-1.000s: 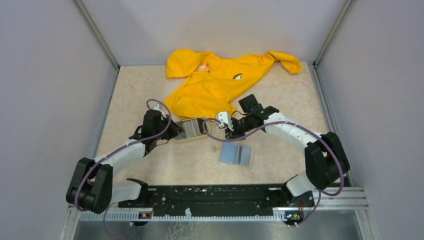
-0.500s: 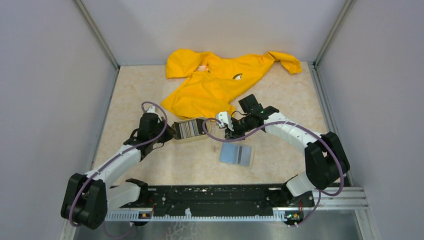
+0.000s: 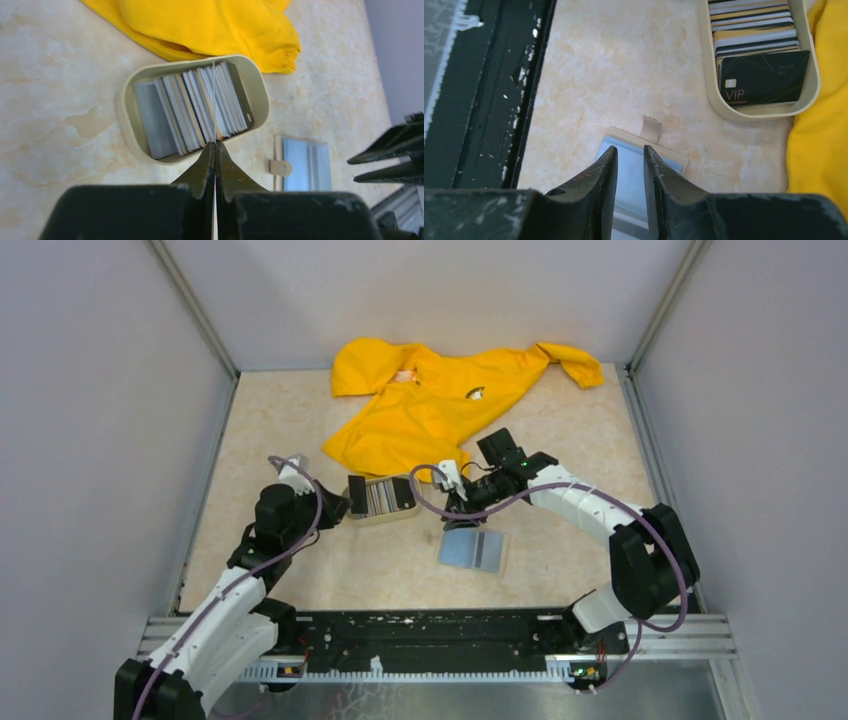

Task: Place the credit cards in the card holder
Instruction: Pick up the credit card from the storage box, then insert the credit card into the card holder.

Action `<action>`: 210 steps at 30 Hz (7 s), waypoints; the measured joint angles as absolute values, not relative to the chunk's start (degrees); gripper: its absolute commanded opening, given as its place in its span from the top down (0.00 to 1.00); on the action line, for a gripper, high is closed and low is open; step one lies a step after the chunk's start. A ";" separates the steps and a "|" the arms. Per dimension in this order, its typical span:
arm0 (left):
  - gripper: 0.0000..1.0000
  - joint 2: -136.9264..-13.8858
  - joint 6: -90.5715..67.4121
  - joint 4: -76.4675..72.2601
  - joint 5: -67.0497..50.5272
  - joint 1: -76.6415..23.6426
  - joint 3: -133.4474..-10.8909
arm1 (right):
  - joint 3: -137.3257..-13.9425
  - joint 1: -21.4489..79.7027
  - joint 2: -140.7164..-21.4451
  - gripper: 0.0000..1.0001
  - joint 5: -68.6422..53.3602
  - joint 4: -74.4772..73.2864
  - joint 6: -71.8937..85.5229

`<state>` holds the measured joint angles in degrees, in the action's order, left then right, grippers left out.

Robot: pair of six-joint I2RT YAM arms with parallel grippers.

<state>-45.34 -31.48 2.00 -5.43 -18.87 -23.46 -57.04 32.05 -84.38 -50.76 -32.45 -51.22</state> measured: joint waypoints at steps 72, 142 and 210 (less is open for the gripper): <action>0.62 -57.84 -25.82 -25.32 -46.68 -33.28 -28.18 | -48.82 31.51 -81.67 1.00 -72.77 -0.21 -8.47; 1.00 -99.72 -38.96 -40.53 -45.45 -38.20 -36.38 | -36.80 36.62 -75.46 1.00 -22.39 -43.00 -97.38; 1.00 -107.07 -63.07 -61.39 -14.46 -47.44 -26.24 | -44.05 22.96 -83.74 0.43 -23.42 -32.58 -50.94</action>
<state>-107.07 -63.07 -61.39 -14.46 -47.44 -26.24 -44.05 22.96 -83.74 -23.42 -32.58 -50.94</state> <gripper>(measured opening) 0.007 0.571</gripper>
